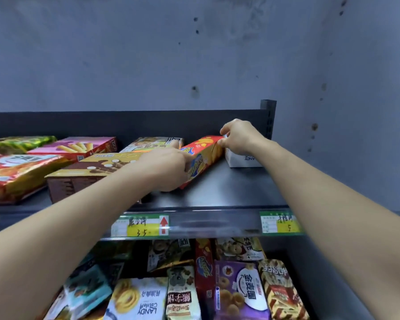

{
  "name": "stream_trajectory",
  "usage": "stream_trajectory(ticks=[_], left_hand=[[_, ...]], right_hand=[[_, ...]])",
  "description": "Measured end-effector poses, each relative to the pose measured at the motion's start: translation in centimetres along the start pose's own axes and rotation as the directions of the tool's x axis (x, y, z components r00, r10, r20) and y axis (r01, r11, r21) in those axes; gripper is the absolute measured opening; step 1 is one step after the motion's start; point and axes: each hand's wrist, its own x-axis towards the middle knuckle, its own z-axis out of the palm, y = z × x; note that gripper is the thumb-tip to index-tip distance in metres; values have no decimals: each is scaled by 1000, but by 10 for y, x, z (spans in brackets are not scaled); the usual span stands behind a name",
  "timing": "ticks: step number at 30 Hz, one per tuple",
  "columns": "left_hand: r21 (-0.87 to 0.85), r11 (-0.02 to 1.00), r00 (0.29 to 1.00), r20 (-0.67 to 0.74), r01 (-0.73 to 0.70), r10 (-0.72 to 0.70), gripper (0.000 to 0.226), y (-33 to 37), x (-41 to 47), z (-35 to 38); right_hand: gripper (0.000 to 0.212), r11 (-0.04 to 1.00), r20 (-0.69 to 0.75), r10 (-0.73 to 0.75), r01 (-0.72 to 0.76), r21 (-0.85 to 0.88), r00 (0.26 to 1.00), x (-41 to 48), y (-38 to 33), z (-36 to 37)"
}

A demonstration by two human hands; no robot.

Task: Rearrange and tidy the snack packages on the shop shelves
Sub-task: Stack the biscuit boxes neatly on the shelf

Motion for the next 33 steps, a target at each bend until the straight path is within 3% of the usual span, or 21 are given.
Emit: stream_trajectory(ticks=[7, 12, 20, 27, 33], left_hand=[[-3, 993, 980, -162, 120, -119, 16, -19, 2, 2], [58, 983, 953, -258, 177, -156, 24, -21, 2, 7], [101, 977, 963, -218, 187, -162, 18, -17, 7, 10], [34, 975, 946, -251, 220, -204, 17, -11, 4, 10], [-21, 969, 881, -413, 247, -233, 12, -5, -4, -7]], right_hand=[[28, 996, 95, 31, -23, -82, 995, 38, -8, 20], [42, 983, 142, 97, -72, -171, 985, 61, -13, 33], [45, 978, 104, 144, -125, -168, 984, 79, -8, 46], [36, 988, 40, 153, -152, -27, 987, 87, -3, 46], [33, 952, -124, 174, -135, 275, 977, 82, -12, 26]])
